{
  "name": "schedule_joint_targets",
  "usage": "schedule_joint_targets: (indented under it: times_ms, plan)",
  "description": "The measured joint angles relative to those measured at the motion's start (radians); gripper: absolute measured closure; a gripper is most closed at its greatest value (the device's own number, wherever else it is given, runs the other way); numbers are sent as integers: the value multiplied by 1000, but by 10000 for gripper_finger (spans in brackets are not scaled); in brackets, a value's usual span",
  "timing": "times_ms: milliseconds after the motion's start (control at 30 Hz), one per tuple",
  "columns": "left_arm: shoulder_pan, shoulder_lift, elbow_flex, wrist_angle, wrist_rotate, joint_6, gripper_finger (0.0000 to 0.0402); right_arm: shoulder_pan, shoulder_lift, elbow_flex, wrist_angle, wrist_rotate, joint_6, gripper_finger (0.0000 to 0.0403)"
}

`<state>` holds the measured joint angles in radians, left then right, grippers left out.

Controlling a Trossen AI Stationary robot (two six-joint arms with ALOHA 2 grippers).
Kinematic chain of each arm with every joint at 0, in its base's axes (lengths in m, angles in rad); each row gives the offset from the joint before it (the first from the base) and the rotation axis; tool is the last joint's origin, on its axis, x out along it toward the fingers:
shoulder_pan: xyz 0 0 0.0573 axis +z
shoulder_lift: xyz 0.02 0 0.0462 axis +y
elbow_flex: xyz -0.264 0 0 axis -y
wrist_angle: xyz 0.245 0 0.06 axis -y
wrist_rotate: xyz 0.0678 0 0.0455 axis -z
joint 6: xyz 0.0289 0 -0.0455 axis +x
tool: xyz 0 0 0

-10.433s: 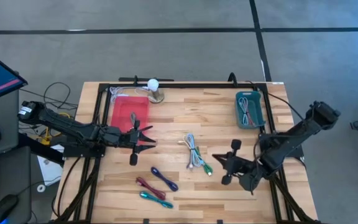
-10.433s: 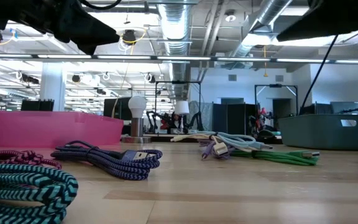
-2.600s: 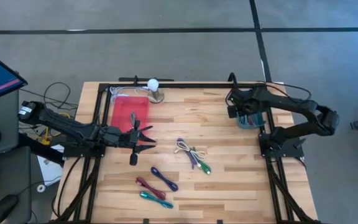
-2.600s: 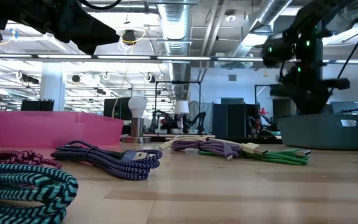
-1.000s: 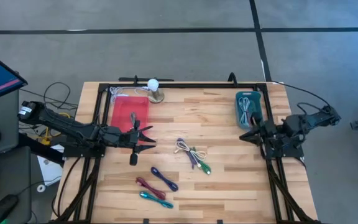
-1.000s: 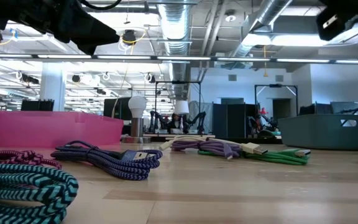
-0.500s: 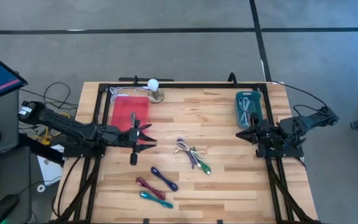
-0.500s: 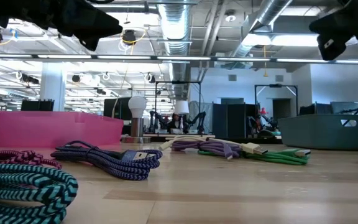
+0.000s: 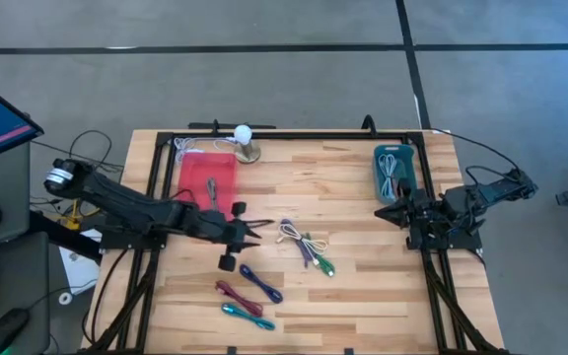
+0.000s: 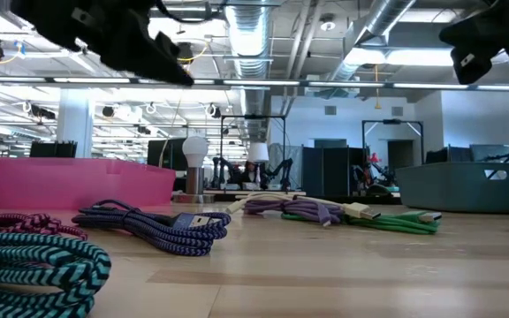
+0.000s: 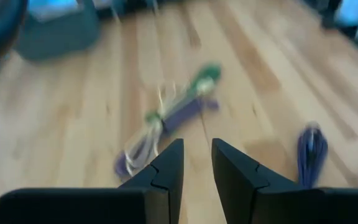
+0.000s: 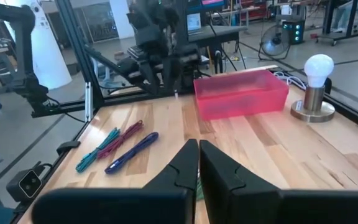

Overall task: Pick & Place USB Port
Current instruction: Put the purple patterned charger cable into the pink bin

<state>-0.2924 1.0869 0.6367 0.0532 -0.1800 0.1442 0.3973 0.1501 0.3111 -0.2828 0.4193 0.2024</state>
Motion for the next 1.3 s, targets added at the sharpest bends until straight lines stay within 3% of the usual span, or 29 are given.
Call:
schedule_joint_targets:
  times_ms: [200,633,833,1300]
  plan:
    - [-5,87,88,-79,132,-55,317,0,0,0,0,4,-3,395]
    - [-136,202,96,-98,136,-98,226,0,0,0,-1,35,2,395]
    - [-185,272,96,-98,131,-172,227,0,0,0,0,36,8,395]
    - [-167,390,96,-91,106,-239,234,0,0,0,0,35,8,395]
